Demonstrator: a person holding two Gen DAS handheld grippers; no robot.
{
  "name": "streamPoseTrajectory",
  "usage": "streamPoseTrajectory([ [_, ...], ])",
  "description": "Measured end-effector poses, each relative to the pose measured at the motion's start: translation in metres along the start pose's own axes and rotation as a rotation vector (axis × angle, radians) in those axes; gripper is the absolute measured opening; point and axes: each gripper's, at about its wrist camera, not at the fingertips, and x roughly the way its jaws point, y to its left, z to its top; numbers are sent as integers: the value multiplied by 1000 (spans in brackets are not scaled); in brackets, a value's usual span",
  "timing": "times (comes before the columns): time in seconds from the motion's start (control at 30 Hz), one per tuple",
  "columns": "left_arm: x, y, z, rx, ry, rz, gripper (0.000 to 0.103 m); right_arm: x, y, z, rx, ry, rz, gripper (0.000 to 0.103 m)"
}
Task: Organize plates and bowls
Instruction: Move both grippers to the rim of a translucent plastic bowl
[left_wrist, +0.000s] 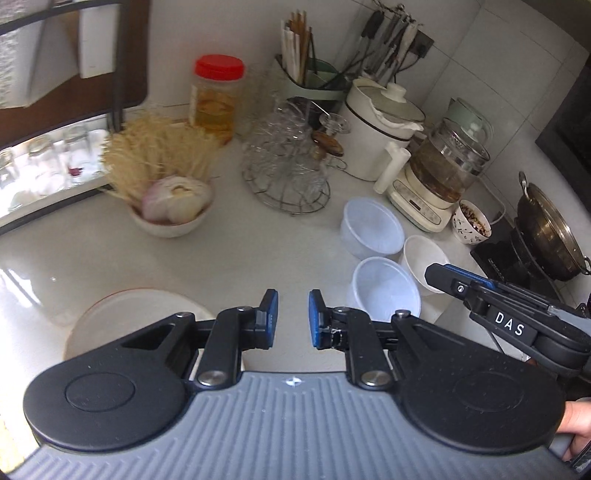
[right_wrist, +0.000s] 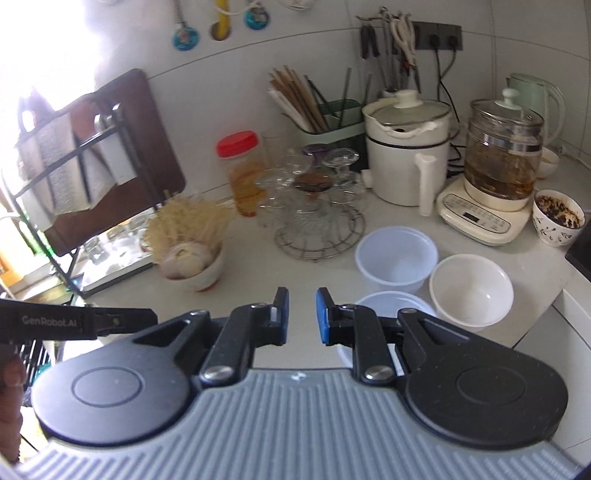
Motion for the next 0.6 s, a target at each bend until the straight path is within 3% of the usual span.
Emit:
streamPoseTrajectory([
  [0.4,64,-35,17,88,101,-36,21,30,-62,3,136,60,-28,20],
  [0.47,73,-41,18,96,103,-42,26,33,-73,4,155,67,-39,29],
  [0.53,82,-46,20,96,112,-44,33,35,-85,5,178,64,-35,57],
  [0.6,93,-51,22,101,123,-45,36,39,-97,6,197,69,-38,69],
])
